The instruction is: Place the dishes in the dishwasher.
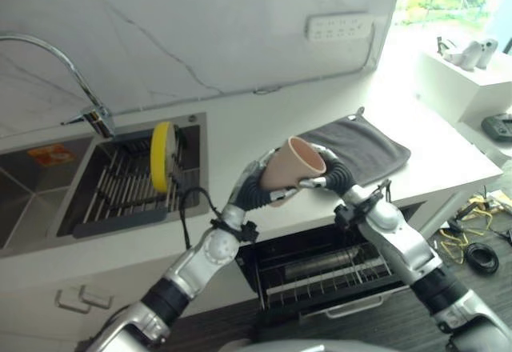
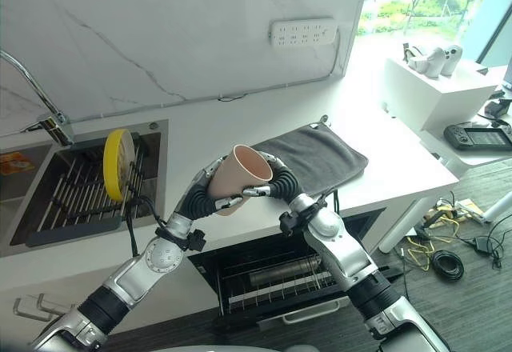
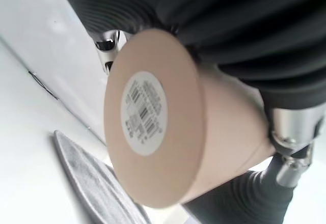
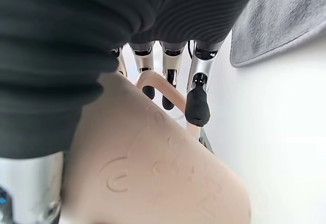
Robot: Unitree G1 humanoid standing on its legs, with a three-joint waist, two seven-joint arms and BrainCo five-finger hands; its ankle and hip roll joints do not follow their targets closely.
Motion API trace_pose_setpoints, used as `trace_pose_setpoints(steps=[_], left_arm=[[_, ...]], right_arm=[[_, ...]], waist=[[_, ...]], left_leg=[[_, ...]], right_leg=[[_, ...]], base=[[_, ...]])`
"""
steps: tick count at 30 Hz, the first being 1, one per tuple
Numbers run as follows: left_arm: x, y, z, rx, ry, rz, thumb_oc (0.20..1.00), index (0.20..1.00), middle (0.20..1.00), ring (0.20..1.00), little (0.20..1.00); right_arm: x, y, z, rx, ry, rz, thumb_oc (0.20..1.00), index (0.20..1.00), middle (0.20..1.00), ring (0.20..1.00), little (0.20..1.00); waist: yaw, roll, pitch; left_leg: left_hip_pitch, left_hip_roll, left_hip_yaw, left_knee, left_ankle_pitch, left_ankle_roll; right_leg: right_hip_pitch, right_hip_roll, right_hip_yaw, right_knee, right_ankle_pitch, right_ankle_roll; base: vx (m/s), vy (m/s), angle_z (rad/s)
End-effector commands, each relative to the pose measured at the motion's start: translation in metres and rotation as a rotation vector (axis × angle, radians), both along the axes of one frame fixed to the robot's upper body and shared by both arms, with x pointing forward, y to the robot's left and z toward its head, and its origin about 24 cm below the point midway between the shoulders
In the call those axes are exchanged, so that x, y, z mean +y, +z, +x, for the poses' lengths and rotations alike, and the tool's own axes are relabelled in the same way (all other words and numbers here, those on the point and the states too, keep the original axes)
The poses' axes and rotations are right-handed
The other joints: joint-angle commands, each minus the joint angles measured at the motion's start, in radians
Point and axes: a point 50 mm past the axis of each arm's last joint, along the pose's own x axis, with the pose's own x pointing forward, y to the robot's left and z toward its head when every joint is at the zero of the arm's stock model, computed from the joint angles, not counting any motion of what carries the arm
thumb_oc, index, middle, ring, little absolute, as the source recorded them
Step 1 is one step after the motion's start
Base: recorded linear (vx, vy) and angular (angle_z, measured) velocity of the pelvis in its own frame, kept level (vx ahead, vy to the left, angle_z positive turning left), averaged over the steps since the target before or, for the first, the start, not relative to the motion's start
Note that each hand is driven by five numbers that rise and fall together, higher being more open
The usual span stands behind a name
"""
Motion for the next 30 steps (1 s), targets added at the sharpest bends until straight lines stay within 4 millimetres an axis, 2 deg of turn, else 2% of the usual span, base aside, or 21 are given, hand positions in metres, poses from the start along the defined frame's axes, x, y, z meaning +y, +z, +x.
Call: trace_pose_setpoints(steps=[1, 11, 23, 30], left_arm=[[-0.049, 0.022, 0.009, -0.094, -0.214, 0.089, 1.000, 1.000, 1.000, 1.000, 1.000], [-0.044, 0.023, 0.010, -0.128, -0.154, 0.080, 1.000, 1.000, 1.000, 1.000, 1.000], [-0.031, 0.018, 0.012, -0.129, -0.077, 0.067, 1.000, 1.000, 1.000, 1.000, 1.000], [-0.020, 0.014, 0.013, -0.126, -0.002, 0.056, 1.000, 1.000, 1.000, 1.000, 1.000]], right_arm=[[0.065, 0.067, -0.010, -0.284, 0.256, 0.149, 0.200, 0.200, 0.200, 0.200, 0.200], [0.063, 0.071, -0.010, -0.286, 0.246, 0.175, 0.200, 0.200, 0.200, 0.200, 0.200], [0.051, 0.077, -0.002, -0.286, 0.102, 0.236, 0.200, 0.200, 0.200, 0.200, 0.200], [0.021, 0.077, 0.005, -0.288, -0.093, 0.305, 0.200, 0.200, 0.200, 0.200, 0.200]], waist=[[0.024, -0.034, 0.044], [0.025, -0.027, 0.049], [0.043, -0.019, 0.041], [0.029, -0.016, 0.043]], left_leg=[[0.098, -0.009, -0.006, 0.063, -0.218, 0.030], [0.091, -0.001, -0.001, 0.065, -0.211, 0.024], [0.089, 0.006, -0.016, 0.058, -0.201, 0.017], [0.094, 0.014, 0.003, 0.050, -0.193, 0.013]], right_leg=[[-0.061, 0.007, 0.031, 0.069, -0.060, -0.012], [-0.064, 0.006, 0.016, 0.083, -0.072, -0.021], [-0.051, 0.011, -0.010, 0.090, -0.087, -0.037], [-0.050, 0.009, -0.017, 0.091, -0.087, -0.035]], base=[[0.00, 0.000, 0.00], [-0.02, 0.001, 0.00], [0.00, -0.009, 0.11], [0.00, 0.001, 0.01]])
